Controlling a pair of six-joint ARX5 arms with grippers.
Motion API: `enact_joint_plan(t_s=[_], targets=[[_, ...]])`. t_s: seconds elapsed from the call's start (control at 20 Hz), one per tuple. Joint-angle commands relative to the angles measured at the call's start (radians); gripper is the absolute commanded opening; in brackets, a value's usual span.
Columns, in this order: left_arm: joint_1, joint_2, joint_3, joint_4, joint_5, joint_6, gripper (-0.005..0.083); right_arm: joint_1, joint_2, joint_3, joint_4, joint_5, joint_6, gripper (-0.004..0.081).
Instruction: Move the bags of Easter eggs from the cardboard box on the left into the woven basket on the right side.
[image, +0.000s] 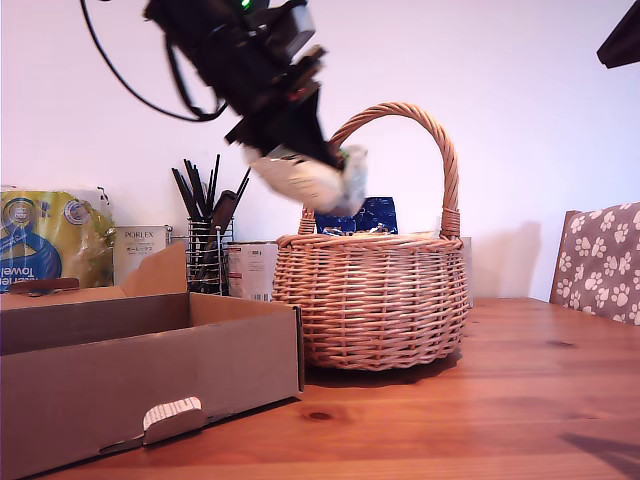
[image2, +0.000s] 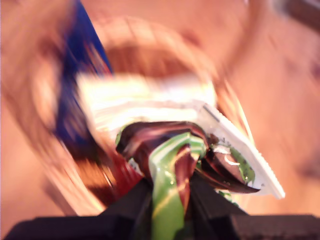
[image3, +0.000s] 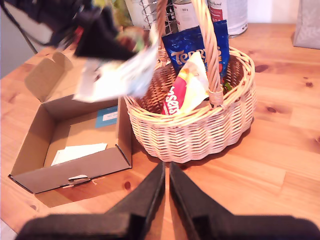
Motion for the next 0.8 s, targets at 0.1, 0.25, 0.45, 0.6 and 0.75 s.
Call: enact_joint_plan(t_s=[0.1,0.25,0.45,0.6,0.75], targets=[[-0.022,0.015,-0.01,0.152,-0.067,-0.047,0.0042,0.005,0.006,-0.014,0.007,0.0,-0.002,-0.0013],[-0.031,0.047,-0.01,0.2,-0.075,-0.049,0.0042,0.005,0.006,-0.014,0.007,0.0,-0.002,-0.0013],[-0.043,0.109,-0.01,0.241,-0.076,-0.051,0.0042,0.005,0.006,-0.014,0.007,0.0,-0.002,-0.0013],[-0.056,0.162,-0.01,0.282,-0.112,-0.05,0.0041,0.005,0.006,-0.014,0.007,-0.001,-0.002,-0.0013],[-0.067,0.219,-0.01,0.302,-0.156,-0.047,0.0041,0.005,0.006,-0.014,0.006,-0.001,-0.002,-0.0013]])
